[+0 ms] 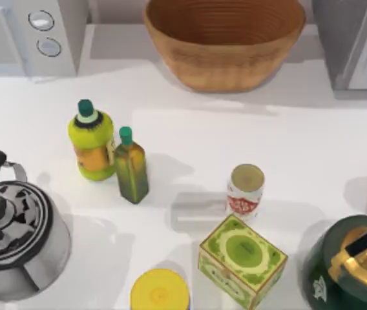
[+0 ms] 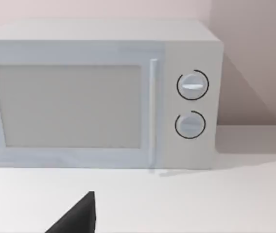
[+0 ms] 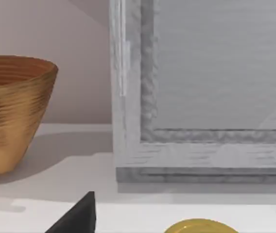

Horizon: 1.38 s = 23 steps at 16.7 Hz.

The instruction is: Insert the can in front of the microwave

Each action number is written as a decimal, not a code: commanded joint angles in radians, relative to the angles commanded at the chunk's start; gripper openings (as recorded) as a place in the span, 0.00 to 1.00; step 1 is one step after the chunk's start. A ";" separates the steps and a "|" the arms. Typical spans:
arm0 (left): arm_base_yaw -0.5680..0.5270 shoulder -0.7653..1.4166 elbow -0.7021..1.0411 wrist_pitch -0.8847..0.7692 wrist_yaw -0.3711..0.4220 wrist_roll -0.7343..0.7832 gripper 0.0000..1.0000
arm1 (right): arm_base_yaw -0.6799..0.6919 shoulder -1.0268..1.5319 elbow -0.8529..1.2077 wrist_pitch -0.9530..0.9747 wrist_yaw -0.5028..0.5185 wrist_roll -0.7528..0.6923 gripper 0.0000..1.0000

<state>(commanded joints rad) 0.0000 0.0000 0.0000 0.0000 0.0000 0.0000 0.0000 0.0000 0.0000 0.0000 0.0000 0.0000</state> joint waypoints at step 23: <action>-0.679 1.726 1.588 -1.172 0.059 -0.016 1.00 | 0.000 0.000 0.000 0.000 0.000 0.000 1.00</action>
<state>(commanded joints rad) -0.6790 1.7255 1.5884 -1.1724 0.0587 -0.0157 0.0000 0.0000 0.0000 0.0000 0.0000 0.0000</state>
